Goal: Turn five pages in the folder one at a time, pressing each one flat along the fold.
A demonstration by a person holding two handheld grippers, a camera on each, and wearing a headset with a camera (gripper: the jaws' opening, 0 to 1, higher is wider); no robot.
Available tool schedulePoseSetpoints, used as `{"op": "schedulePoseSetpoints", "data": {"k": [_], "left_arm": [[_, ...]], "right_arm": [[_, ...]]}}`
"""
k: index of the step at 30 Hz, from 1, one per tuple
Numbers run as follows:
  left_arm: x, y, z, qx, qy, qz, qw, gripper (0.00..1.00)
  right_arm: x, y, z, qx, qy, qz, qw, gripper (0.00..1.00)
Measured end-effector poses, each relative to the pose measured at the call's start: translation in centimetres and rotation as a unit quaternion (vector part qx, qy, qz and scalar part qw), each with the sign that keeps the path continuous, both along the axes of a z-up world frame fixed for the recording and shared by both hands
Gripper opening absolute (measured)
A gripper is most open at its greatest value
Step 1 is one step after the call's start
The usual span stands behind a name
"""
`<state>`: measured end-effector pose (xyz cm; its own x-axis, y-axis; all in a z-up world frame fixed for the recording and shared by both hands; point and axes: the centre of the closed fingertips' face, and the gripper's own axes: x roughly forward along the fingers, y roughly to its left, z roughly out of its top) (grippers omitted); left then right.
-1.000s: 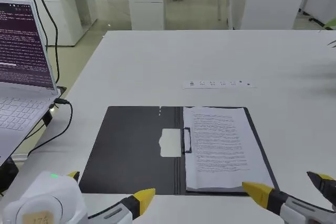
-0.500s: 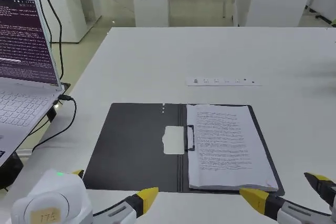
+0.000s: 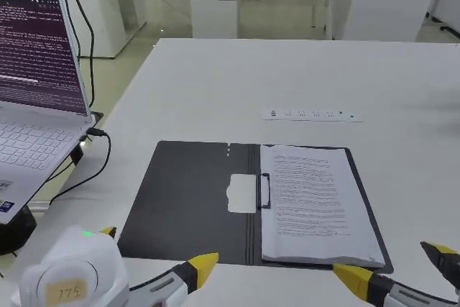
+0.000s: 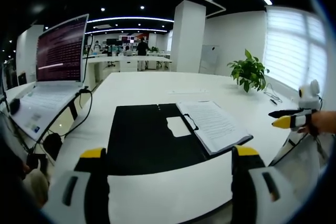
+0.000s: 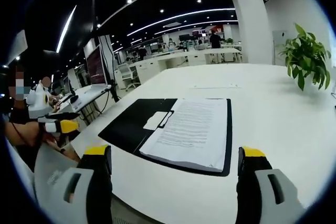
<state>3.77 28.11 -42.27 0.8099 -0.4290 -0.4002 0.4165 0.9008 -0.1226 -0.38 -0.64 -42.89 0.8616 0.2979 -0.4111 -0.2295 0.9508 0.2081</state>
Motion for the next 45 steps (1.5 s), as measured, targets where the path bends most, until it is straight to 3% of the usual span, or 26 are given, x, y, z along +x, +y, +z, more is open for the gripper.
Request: {"op": "schedulePoseSetpoints", "data": {"k": [3,7,12,15,19,27,37,45], "left_arm": [[0.0,0.1,0.2,0.004,0.001,-0.001,1.0,0.99],[0.2,0.2,0.5,0.001,0.001,0.0,1.0,0.96],[0.5,-0.2,0.9,0.002,-0.001,-0.007,1.0,0.95],[0.6,-0.4,1.1,0.008,-0.001,-0.017,0.9998,0.86],[0.9,-0.3,1.5,0.023,-0.012,-0.025,0.9994,0.75],[1.3,0.5,1.6,0.022,-0.014,-0.011,0.9996,0.92],[1.3,0.9,1.4,0.021,-0.01,-0.007,0.9997,0.94],[1.6,0.1,1.9,0.003,-0.02,-0.01,0.9997,0.99]], "right_arm": [[0.2,-0.2,1.2,0.025,-0.005,-0.022,0.9994,0.98],[0.4,-0.3,2.2,0.031,-0.015,-0.024,0.9991,0.99],[0.5,-0.4,3.6,0.047,-0.037,-0.03,0.9978,0.91],[0.5,-0.5,3.9,0.058,-0.039,-0.032,0.9971,0.86],[0.4,-1.0,3.9,0.041,-0.04,-0.034,0.9978,0.82],[0.6,-1.8,3.8,0.032,-0.042,-0.045,0.9976,0.89],[0.7,-1.1,3.8,0.033,-0.043,-0.046,0.9974,0.94],[0.8,-0.7,3.5,0.04,-0.044,-0.048,0.9971,1.0]]}}
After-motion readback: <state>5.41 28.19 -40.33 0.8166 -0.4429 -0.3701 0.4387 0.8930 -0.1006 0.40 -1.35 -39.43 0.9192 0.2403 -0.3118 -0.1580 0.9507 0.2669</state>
